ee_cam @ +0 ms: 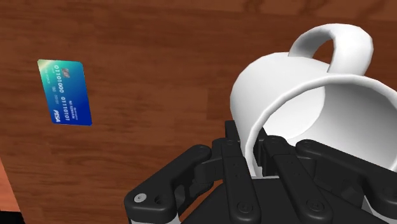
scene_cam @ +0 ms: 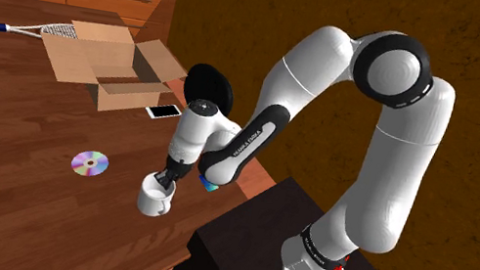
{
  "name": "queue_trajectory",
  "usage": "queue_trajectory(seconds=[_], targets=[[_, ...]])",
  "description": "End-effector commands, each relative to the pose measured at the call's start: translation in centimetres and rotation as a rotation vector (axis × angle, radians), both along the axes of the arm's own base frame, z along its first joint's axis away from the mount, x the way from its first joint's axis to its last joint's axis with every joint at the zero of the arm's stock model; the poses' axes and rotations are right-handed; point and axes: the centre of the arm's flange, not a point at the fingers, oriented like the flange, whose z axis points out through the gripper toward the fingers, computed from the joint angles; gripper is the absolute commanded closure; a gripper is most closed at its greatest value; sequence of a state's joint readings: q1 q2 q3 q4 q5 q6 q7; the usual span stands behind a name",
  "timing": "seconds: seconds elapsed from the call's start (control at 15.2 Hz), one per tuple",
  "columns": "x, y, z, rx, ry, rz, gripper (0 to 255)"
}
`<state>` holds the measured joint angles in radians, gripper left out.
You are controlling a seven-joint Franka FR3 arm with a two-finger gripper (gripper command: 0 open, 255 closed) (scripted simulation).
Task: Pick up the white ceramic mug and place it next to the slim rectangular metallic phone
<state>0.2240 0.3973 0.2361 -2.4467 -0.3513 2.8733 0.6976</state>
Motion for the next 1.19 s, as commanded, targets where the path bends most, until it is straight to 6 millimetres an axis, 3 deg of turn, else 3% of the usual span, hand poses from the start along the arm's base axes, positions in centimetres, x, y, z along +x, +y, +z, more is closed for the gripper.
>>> queue_trajectory(seconds=[0.0, 1.12], targets=[[-0.1, 0.0, 1.0, 0.0, 0.0, 0.0, 255], [-0.1, 0.0, 10.0, 0.0, 0.0, 0.0, 255]])
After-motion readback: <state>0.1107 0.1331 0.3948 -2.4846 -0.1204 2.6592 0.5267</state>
